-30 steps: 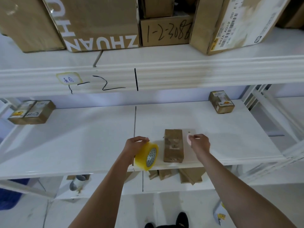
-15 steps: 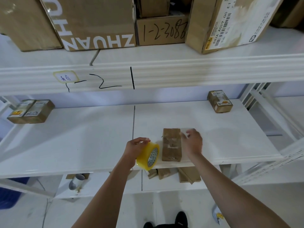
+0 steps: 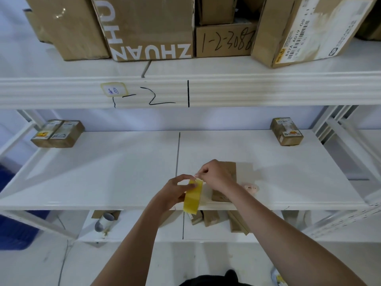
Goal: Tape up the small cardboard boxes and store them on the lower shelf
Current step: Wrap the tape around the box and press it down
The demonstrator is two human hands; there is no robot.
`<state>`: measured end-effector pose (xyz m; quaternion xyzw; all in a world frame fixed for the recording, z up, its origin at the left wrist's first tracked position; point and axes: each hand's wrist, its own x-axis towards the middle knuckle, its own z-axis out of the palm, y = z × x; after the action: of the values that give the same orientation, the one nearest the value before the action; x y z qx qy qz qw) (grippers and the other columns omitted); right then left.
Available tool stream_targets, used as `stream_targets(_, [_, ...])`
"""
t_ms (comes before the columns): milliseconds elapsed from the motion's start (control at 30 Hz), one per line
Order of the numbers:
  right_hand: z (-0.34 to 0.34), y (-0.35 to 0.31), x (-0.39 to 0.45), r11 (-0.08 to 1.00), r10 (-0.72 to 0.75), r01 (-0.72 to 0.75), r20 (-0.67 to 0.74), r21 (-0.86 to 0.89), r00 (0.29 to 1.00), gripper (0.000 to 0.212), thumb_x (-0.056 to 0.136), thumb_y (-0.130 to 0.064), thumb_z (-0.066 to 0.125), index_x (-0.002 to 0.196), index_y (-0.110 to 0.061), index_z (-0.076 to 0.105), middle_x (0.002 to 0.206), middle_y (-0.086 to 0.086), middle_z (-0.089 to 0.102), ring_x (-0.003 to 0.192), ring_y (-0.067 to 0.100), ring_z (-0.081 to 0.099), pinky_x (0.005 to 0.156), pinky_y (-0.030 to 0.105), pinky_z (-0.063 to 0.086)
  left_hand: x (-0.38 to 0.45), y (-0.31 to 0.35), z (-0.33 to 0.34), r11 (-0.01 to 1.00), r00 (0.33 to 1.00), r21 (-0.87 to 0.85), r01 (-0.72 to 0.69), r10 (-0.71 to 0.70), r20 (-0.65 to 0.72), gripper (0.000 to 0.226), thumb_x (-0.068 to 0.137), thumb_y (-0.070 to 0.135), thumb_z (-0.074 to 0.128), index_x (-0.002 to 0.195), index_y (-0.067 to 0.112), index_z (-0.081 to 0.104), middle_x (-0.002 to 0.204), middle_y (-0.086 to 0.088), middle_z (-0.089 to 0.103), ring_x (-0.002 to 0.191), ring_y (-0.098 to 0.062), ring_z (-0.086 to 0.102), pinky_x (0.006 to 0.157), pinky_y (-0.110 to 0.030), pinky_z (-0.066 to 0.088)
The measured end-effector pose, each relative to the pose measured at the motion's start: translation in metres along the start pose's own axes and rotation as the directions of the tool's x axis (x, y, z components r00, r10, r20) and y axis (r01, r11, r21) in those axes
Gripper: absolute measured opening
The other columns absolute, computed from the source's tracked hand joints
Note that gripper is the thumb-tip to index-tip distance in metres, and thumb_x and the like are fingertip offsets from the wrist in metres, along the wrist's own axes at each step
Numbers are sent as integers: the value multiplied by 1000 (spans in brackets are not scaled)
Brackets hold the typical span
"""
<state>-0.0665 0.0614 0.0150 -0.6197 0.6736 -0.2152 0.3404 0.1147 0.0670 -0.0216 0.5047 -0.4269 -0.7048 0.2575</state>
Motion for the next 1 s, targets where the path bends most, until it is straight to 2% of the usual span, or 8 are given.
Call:
stream_targets(67, [2,-4,0,999,-22,23,21,-44,1000,14,91,-27,75,87,-16,82,89,-10,77,67,-7,64,57,10,44,-6,-5,-8,999,992,16,34,-36,118,42,84,4,79,119,22,66,110,-16,68,97,-31,70,89,-42,60])
stream_targets(167, [9,-9,-3,997,-48,52,64,-65,997,15,91,-23,76,86,-10,81,91,0,78,77,4,68,70,20,51,-12,-13,-15,997,987,65,44,-53,152,50,81,4,81,122,25,61,111,-17,71,98,-31,72,84,-39,60])
stream_targets(300, [18,-13,-8,991,-61,69,73,-117,995,18,95,-18,70,84,-6,79,93,2,78,72,0,65,63,14,47,-16,-22,-21,994,986,80,75,-86,142,51,74,16,88,116,31,63,113,-20,71,103,-37,71,85,-40,60])
stream_targets(433, [31,-13,-14,988,-58,72,107,-138,993,22,98,-12,63,84,-2,76,99,5,78,91,11,73,57,9,38,-18,-36,-25,991,982,74,109,-118,146,57,61,26,93,110,36,66,111,-14,74,101,-33,73,81,-38,60])
stream_targets(600, [47,-10,-24,987,-48,66,124,-144,991,21,98,-14,63,84,-5,75,97,0,77,66,-8,58,56,4,35,-21,-57,-28,988,980,39,150,-154,124,50,66,23,92,108,32,67,119,-23,68,102,-35,70,87,-41,60])
stream_targets(700, [56,-8,-28,987,-35,54,122,-152,992,21,99,-11,60,87,1,72,100,2,76,74,-4,62,59,8,38,-19,-66,-30,983,977,41,180,-184,110,49,73,18,89,115,26,64,119,-21,69,106,-40,70,86,-41,61])
stream_targets(800, [59,-11,-30,989,-32,51,134,-140,990,21,99,-11,62,91,6,70,101,2,75,74,-5,59,63,10,43,-17,-75,-33,978,979,23,206,-206,8,43,83,16,83,121,18,61,107,-17,75,97,-33,74,77,-38,61])
stream_targets(1000, [63,-12,-32,992,-20,35,121,-125,992,20,99,-11,62,89,3,71,101,3,75,74,-8,57,63,8,40,-12,-78,-35,971,971,31,238,-237,-13,53,80,19,86,122,18,54,105,-16,75,90,-29,76,74,-39,62])
